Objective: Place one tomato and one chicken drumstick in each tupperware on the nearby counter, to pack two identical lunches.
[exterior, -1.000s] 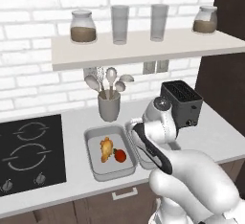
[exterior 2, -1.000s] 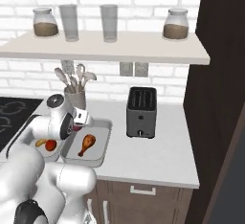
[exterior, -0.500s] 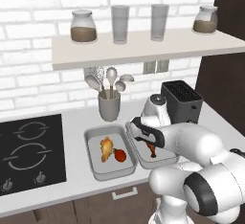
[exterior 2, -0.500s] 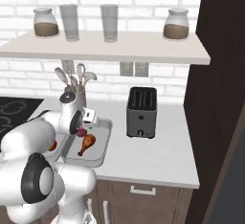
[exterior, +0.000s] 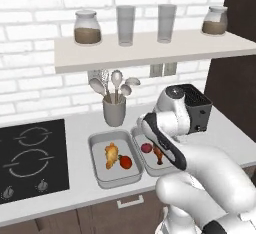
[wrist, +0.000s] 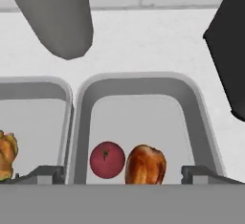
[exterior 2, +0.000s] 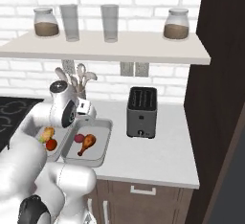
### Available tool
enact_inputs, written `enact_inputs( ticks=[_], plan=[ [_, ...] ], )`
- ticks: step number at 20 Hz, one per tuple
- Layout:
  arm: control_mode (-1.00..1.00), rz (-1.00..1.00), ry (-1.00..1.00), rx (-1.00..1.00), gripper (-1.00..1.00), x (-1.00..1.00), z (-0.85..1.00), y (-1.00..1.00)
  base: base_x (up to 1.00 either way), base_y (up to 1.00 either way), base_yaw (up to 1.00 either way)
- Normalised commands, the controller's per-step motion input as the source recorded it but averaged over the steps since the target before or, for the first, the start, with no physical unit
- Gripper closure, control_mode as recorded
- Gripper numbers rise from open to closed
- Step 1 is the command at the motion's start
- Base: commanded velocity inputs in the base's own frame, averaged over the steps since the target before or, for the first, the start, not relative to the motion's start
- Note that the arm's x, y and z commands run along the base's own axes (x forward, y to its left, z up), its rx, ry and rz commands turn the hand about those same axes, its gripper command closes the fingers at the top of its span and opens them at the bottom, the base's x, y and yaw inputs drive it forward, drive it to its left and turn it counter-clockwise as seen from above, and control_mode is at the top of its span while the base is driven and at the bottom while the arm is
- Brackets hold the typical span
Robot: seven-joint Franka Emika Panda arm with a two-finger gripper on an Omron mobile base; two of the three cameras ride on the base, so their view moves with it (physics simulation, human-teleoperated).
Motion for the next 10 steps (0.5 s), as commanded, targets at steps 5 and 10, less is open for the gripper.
enact_inputs(
  ticks=[5,10],
  plan=[
    [-1.00,0.00,-0.64,0.00,-1.00,-1.00,1.00,-0.03,0.00,0.00,0.00],
    [-1.00,0.00,-0.65,0.00,-1.00,-1.00,1.00,-0.03,0.00,0.00,0.00]
  ],
)
